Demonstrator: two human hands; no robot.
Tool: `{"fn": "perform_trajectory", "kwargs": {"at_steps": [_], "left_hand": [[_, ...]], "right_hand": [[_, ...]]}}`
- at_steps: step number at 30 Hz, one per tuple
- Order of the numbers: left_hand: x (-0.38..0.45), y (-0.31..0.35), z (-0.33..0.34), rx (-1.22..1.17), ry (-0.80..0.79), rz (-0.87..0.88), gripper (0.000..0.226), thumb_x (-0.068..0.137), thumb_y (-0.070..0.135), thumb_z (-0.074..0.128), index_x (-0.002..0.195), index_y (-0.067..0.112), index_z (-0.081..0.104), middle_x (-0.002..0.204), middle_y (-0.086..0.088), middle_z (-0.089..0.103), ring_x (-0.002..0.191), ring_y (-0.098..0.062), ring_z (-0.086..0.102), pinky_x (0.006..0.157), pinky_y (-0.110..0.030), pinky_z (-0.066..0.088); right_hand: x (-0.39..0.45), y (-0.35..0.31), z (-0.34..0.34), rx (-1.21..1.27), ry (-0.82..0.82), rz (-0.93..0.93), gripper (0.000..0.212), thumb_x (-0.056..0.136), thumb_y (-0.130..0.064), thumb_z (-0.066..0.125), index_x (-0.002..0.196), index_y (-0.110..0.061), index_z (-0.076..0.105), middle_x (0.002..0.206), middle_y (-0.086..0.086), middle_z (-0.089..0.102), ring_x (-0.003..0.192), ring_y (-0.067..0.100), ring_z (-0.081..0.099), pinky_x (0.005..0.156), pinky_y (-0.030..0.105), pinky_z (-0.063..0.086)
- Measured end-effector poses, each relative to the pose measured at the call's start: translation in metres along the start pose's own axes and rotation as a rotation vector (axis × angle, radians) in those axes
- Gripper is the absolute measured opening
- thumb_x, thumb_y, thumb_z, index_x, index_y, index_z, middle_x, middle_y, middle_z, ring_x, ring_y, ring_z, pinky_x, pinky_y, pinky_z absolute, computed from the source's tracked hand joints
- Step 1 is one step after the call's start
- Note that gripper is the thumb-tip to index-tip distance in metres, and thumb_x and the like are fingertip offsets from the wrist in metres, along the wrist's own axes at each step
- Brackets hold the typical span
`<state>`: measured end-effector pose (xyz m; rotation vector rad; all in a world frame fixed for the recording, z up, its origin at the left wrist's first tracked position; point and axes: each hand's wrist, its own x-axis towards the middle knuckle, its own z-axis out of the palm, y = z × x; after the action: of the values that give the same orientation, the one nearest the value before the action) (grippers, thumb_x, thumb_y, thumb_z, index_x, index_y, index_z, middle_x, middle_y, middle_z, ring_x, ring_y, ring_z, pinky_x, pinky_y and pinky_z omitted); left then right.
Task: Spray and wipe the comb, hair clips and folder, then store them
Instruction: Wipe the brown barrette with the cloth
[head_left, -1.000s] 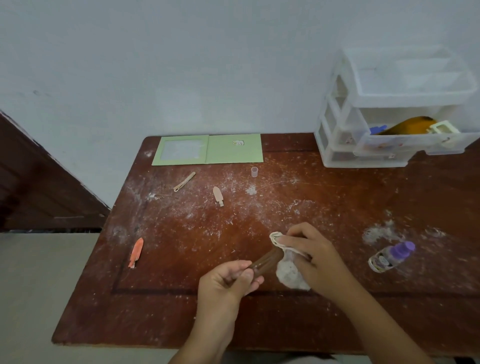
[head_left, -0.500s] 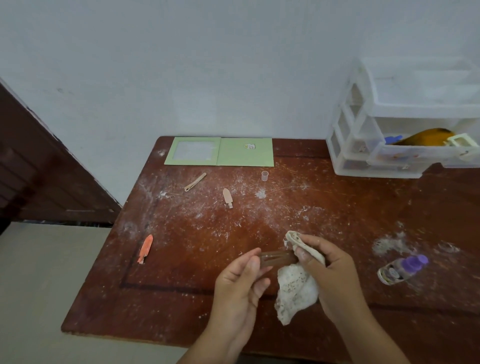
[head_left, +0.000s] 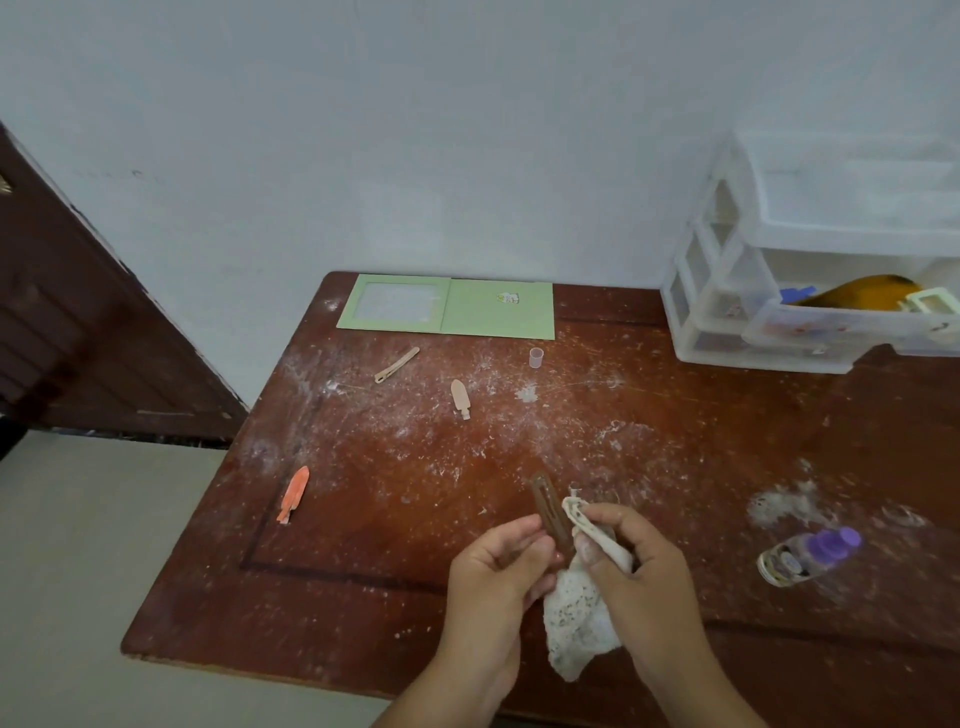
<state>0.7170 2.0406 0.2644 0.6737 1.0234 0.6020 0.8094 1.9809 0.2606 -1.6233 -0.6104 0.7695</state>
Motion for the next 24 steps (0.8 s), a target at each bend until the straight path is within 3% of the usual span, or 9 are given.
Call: {"fn": "perform_trajectory", "kwargs": {"at_steps": [4, 7, 9, 11, 12, 15, 19, 22, 24], "left_hand": [[0.003, -0.001, 0.004, 0.042, 0.012, 0.024, 0.018, 0.082, -0.008, 0.056, 0.084, 0.009, 0.063, 0.055, 0.004, 0.067, 0.048, -0.003, 0.061, 0.047, -0.012, 0.049], [0.005, -0.001, 0.005, 0.052, -0.024, 0.017, 0.021, 0.088, -0.004, 0.048, 0.086, 0.007, 0.065, 0.064, 0.000, 0.068, 0.053, -0.004, 0.063, 0.050, -0.013, 0.050], [0.006, 0.000, 0.002, 0.085, -0.010, 0.033, 0.026, 0.092, 0.000, 0.042, 0.083, 0.011, 0.064, 0.067, -0.001, 0.063, 0.056, -0.006, 0.062, 0.053, -0.014, 0.052], [0.005, 0.001, -0.002, 0.165, -0.023, 0.082, 0.026, 0.094, 0.003, 0.040, 0.083, 0.012, 0.062, 0.070, -0.001, 0.059, 0.056, -0.006, 0.061, 0.053, -0.014, 0.051], [0.004, 0.001, -0.004, 0.219, -0.043, 0.117, 0.025, 0.094, 0.004, 0.040, 0.085, 0.013, 0.062, 0.070, -0.001, 0.059, 0.056, -0.004, 0.061, 0.053, -0.014, 0.051], [-0.001, 0.003, -0.010, 0.390, -0.134, 0.233, 0.028, 0.093, 0.002, 0.041, 0.084, 0.017, 0.063, 0.060, 0.004, 0.065, 0.054, -0.001, 0.059, 0.054, -0.013, 0.049], [-0.008, 0.009, -0.016, 0.604, -0.188, 0.365, 0.036, 0.091, -0.002, 0.043, 0.072, 0.022, 0.062, 0.050, 0.008, 0.063, 0.049, 0.000, 0.056, 0.053, -0.013, 0.046], [-0.011, 0.010, -0.019, 0.651, -0.181, 0.404, 0.036, 0.090, -0.002, 0.045, 0.068, 0.023, 0.062, 0.046, 0.005, 0.061, 0.046, -0.001, 0.056, 0.052, -0.012, 0.045], [-0.010, 0.009, -0.020, 0.635, -0.169, 0.389, 0.035, 0.089, -0.002, 0.046, 0.069, 0.021, 0.062, 0.046, 0.005, 0.061, 0.046, -0.001, 0.056, 0.051, -0.012, 0.045]], "right_hand": [[0.003, 0.000, -0.003, -0.084, -0.052, -0.025, 0.038, 0.081, 0.006, 0.059, 0.076, -0.032, 0.058, 0.080, -0.011, 0.063, 0.067, -0.012, 0.057, 0.057, 0.004, 0.044], [0.005, 0.001, -0.006, -0.117, -0.054, -0.055, 0.041, 0.081, 0.003, 0.061, 0.076, -0.037, 0.059, 0.084, -0.017, 0.062, 0.075, -0.006, 0.059, 0.062, 0.002, 0.044], [0.007, 0.004, -0.013, -0.165, -0.019, -0.230, 0.036, 0.081, -0.004, 0.063, 0.075, -0.040, 0.065, 0.086, -0.022, 0.061, 0.083, 0.000, 0.058, 0.066, 0.002, 0.043], [0.012, 0.002, -0.019, -0.343, -0.026, -0.498, 0.019, 0.079, -0.020, 0.056, 0.088, -0.034, 0.064, 0.095, -0.022, 0.056, 0.088, -0.003, 0.054, 0.069, 0.003, 0.042], [0.014, 0.002, -0.021, -0.455, -0.047, -0.608, 0.021, 0.078, -0.023, 0.051, 0.094, -0.032, 0.061, 0.097, -0.017, 0.052, 0.085, -0.001, 0.050, 0.067, 0.004, 0.040], [0.020, 0.003, -0.018, -0.737, -0.145, -0.834, 0.024, 0.085, -0.014, 0.040, 0.099, -0.022, 0.058, 0.089, 0.000, 0.046, 0.073, 0.009, 0.040, 0.059, 0.013, 0.033], [0.026, 0.003, -0.018, -0.801, -0.150, -0.920, 0.039, 0.098, -0.025, 0.018, 0.097, -0.018, 0.056, 0.082, 0.001, 0.046, 0.068, 0.013, 0.041, 0.053, 0.021, 0.036], [0.034, -0.003, -0.023, -0.831, -0.140, -0.898, 0.025, 0.093, -0.015, 0.030, 0.097, -0.019, 0.055, 0.083, 0.002, 0.047, 0.067, 0.012, 0.040, 0.055, 0.018, 0.034], [0.028, 0.001, -0.020, -0.847, -0.191, -0.859, 0.023, 0.085, -0.019, 0.038, 0.097, -0.015, 0.058, 0.080, -0.004, 0.052, 0.067, 0.005, 0.039, 0.056, 0.013, 0.033]]}}
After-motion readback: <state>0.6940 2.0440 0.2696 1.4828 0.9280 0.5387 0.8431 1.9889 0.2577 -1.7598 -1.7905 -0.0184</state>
